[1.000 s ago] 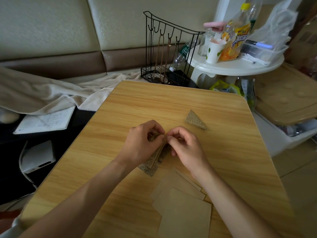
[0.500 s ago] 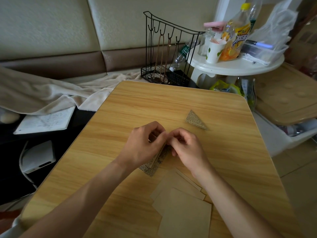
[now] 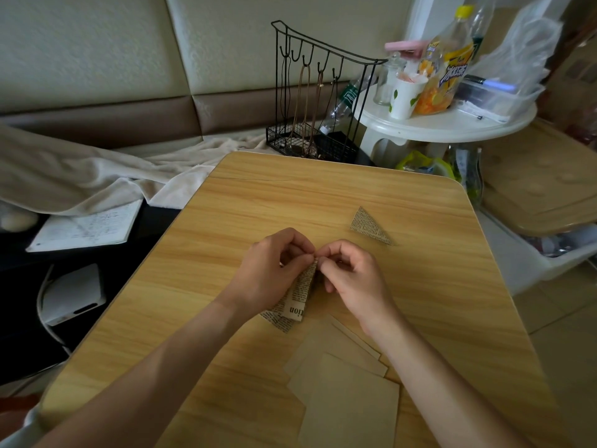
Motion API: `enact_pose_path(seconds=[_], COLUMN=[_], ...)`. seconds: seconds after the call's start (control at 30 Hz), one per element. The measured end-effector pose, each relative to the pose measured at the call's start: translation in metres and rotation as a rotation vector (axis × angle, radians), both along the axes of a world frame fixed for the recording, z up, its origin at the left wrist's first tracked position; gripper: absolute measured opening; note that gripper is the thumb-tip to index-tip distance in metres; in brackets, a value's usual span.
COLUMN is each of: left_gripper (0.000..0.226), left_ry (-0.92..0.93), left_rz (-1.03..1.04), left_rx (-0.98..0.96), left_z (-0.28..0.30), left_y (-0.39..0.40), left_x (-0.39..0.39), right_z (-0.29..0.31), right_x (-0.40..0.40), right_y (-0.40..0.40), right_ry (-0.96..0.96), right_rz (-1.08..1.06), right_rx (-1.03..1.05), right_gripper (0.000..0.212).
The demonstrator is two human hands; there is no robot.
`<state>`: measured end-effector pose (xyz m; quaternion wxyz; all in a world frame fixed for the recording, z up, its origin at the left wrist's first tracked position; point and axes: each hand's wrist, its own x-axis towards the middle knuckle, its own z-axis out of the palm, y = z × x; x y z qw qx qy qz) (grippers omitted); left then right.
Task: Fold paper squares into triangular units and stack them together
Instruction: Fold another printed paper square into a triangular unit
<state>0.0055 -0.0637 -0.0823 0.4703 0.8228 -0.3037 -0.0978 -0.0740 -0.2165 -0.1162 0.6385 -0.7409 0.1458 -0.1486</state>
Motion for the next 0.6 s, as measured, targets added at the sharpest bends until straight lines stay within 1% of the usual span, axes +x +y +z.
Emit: enact_pose_path(seconds=[0.13, 0.23, 0.37, 0.6], left_gripper=[0.014, 0.015, 0.016, 0.017], left_ry=[0.023, 0.021, 0.033, 0.030], left_rz=[-0.013, -0.024, -0.021, 0.005], left_rx=[-0.021, -0.016, -0.019, -0.043], left_z=[-0.0008, -0.0009, -0.0003, 0.0009], left_y=[0.0001, -0.0006, -0.0008, -0.0008], left_x=[0.0010, 0.0005, 0.0006, 0.0003], right_z=[0.0005, 0.0000, -0.0012, 0.0017], right_x=[0.0014, 0.0021, 0.0023, 0.0012], right_y=[-0.0004, -0.0008, 0.0004, 0.0007], right_ry=[0.012, 0.025, -0.009, -0.035], right_rz=[0.013, 0.005, -0.022, -0.014], right_rx=[-0.012, -0.026, -0.002, 0.035], right_gripper=[0.009, 0.009, 0.007, 0.013])
